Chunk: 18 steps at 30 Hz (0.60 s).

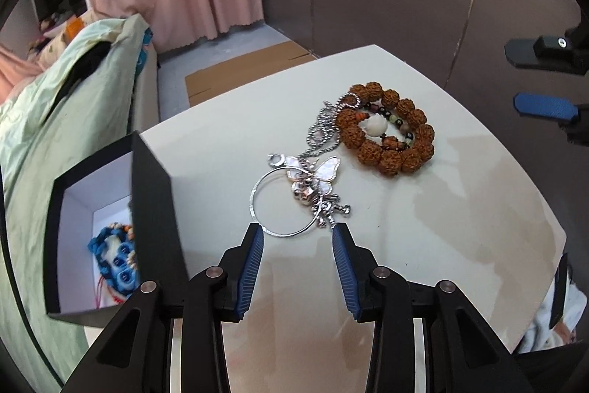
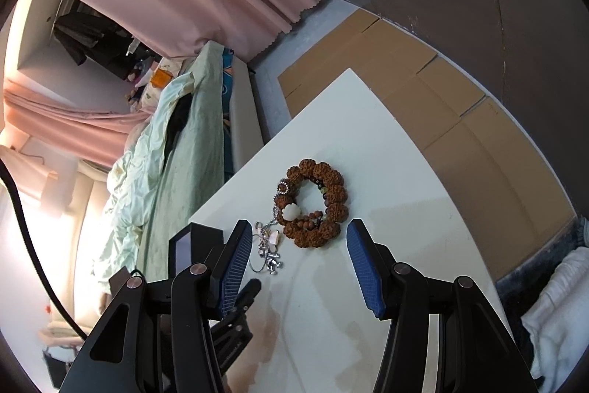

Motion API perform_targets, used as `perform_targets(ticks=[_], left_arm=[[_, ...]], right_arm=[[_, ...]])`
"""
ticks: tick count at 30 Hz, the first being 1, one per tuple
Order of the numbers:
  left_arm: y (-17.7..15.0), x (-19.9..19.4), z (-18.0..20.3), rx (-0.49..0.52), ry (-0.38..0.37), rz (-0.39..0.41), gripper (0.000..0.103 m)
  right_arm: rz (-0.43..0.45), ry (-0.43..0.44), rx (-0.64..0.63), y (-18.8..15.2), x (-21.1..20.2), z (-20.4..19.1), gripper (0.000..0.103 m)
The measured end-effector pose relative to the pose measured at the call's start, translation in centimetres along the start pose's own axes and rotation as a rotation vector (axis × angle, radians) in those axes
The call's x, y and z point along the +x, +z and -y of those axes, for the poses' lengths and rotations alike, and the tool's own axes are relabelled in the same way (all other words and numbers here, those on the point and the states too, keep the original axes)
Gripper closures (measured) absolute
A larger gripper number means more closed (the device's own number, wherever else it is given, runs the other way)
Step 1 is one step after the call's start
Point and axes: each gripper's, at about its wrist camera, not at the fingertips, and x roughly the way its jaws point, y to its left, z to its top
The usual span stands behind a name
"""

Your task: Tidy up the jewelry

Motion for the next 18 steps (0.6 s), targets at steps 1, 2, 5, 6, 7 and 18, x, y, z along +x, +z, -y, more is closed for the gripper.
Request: perform_targets(ticks=[1, 2, 5, 6, 7, 18], left_arm=[[0.1, 0.1, 0.1, 0.006, 0.005, 0.001, 0.063], [0.2, 0.3, 0.2, 0.013, 0.014, 0.005, 0.070], [0.4, 1.2, 0.4, 0.021, 0.015, -0.010, 0.076], [0.4, 1.4, 0.5, 0.024, 0.019, -0.009, 0.076], [0.5, 1.6, 0.5, 0.026, 0.021, -0.010, 0.076], [0.6, 1.2, 0.3, -0.031, -0.092, 0.026, 0.097]], right_arm=[[0.000, -0.001, 0.004, 0.1, 0.1, 0.1, 0.049], [0.000, -0.001, 0.008, 0.1, 0.1, 0.2, 0.049], [0.000, 0.001, 0.018, 0.3, 0.1, 0.4, 0.049], [-0.002, 0.002, 0.019, 0.4, 0.1, 0.5, 0.049], [-0.004, 0.002, 0.020, 0.5, 0.1, 0.5, 0.049], [-0.025, 0.004, 0.021, 0.6, 0.8, 0.7, 0.049]])
